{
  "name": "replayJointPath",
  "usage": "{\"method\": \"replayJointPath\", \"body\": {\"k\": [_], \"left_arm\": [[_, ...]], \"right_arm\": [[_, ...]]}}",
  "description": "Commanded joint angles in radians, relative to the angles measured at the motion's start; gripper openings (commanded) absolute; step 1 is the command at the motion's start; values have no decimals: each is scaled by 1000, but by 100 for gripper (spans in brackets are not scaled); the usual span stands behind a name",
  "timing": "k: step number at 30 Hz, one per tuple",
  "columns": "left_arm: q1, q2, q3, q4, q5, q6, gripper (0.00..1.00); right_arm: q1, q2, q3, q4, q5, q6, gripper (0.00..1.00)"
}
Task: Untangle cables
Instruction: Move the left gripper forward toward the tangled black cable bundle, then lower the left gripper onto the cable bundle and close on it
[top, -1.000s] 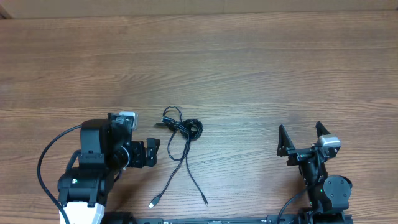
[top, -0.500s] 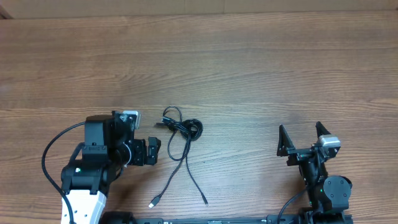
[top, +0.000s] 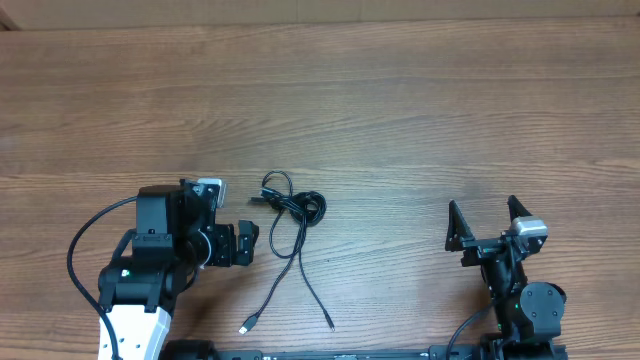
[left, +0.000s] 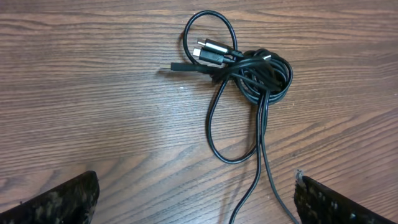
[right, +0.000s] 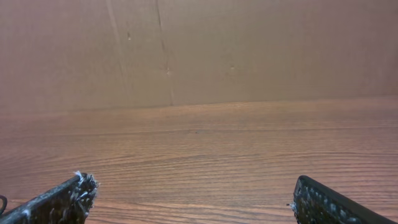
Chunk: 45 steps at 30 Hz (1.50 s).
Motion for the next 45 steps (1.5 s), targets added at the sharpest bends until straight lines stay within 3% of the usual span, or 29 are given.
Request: {"method": "replayJointPath", "body": {"k": [1, 10, 18, 27, 45], "left_arm": [[5, 2, 28, 38, 70, -14, 100], [-2, 37, 28, 90, 124, 5, 100], [-153, 135, 28, 143, 111, 50, 100], [-193, 250, 28, 196, 96, -138, 100], [-194, 250, 28, 86, 89, -187, 100]], "right_arm": [[-2, -10, -10, 3, -5, -3, 100], [-2, -10, -10, 3, -5, -4, 100], [-2, -10, -10, 3, -5, -4, 100], [-2, -10, -10, 3, -5, -4, 100], [-2, -10, -10, 3, -5, -3, 100]]}}
